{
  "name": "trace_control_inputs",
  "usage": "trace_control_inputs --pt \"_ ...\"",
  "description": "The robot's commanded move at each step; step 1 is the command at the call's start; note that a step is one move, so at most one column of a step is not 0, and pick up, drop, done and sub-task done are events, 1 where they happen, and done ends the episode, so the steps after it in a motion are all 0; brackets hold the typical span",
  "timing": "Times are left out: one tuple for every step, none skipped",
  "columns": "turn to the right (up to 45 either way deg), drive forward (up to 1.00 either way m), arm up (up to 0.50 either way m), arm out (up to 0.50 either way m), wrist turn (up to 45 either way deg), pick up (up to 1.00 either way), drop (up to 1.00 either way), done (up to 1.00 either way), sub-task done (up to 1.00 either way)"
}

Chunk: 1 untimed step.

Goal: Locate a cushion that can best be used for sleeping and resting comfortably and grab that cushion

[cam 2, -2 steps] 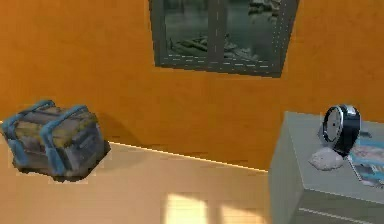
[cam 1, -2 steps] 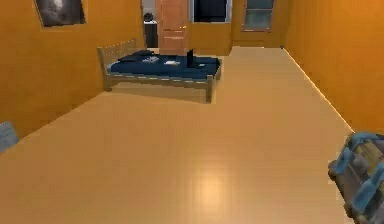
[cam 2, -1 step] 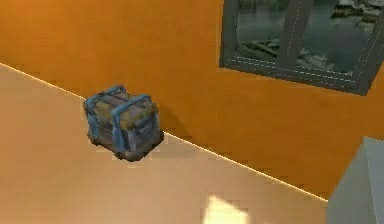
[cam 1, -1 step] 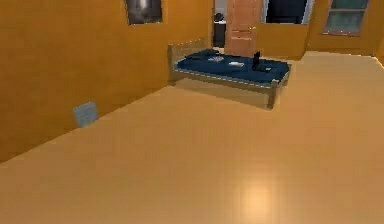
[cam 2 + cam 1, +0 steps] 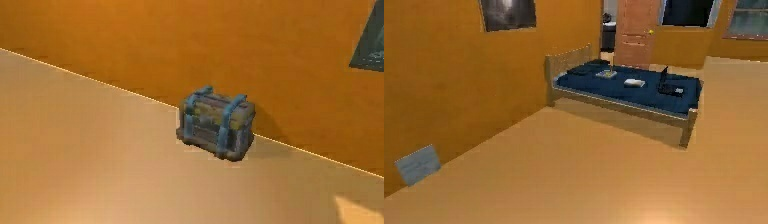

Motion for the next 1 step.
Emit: trace_control_inputs --pt "0.0 1.00 0.00 0.00 0.0 0.00 0.00 0.00 0.00"
